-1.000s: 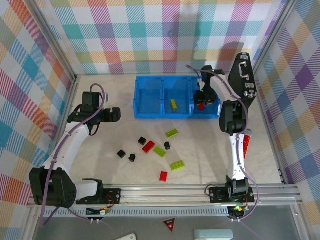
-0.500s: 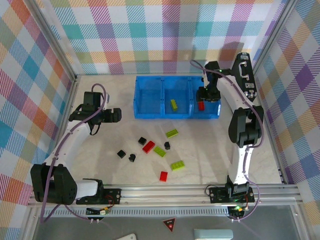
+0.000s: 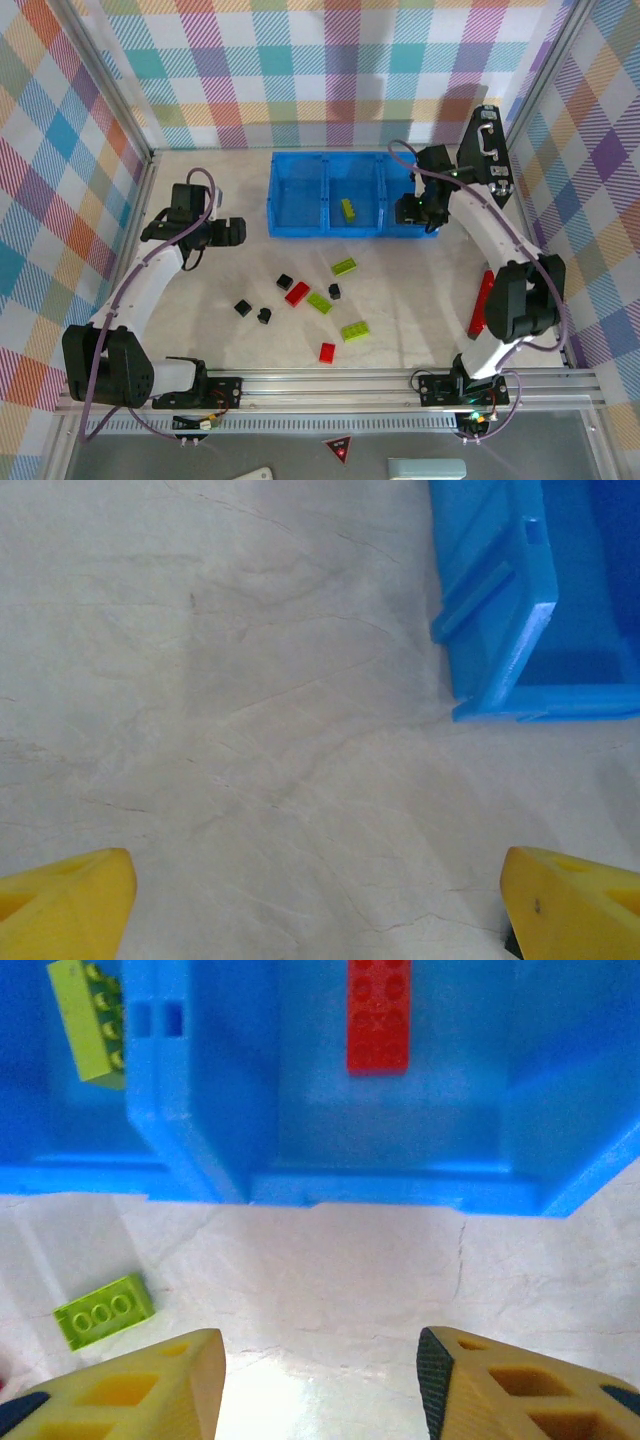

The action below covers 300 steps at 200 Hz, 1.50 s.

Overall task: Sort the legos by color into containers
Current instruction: Move the lego to the center of the table.

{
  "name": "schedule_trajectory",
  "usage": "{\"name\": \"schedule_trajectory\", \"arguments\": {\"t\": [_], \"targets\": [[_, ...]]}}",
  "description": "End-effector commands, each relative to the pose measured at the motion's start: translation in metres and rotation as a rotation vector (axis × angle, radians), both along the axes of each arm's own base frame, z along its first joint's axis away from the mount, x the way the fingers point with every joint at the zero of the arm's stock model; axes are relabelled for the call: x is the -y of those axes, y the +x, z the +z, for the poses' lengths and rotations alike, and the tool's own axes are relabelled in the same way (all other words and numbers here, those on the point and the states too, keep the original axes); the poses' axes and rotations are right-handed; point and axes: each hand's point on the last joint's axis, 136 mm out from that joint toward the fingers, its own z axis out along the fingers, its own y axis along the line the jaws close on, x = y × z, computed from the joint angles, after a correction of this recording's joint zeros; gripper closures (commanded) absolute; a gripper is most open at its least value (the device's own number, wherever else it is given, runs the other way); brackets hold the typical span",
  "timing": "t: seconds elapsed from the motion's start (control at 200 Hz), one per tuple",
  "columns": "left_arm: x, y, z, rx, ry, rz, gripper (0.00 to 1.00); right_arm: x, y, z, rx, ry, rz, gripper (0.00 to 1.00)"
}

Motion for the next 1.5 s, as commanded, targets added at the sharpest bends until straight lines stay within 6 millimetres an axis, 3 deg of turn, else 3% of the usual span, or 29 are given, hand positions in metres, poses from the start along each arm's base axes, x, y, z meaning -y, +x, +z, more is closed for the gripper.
{"name": "schedule_trajectory", "arguments": {"t": [0.0, 0.24, 0.565, 1.055, 1.495], "targets": [[0.013, -0.011, 0.001, -0.049, -0.032, -0.014, 0.07, -0.012, -0.011, 0.010, 0.043, 0.052, -0.013, 0.46], [0.039, -0.024, 0.002, -0.106, -0.075, -0.046, 0.08, -0.035, -0.056, 0.004, 0.021, 0.095, 0.040, 0.46], [0.064, -0.048, -0.019, -0.213, -0.097, -0.061, 0.10, -0.050, -0.097, -0.024, -0.038, 0.103, 0.080, 0.46], [0.101, -0.082, -0.050, -0.306, -0.131, -0.100, 0.20, -0.059, -0.124, -0.057, -0.130, 0.094, 0.108, 0.46], [0.108, -0.082, -0.060, -0.330, -0.085, -0.092, 0.27, -0.061, -0.132, -0.063, -0.133, 0.074, 0.119, 0.46]]}}
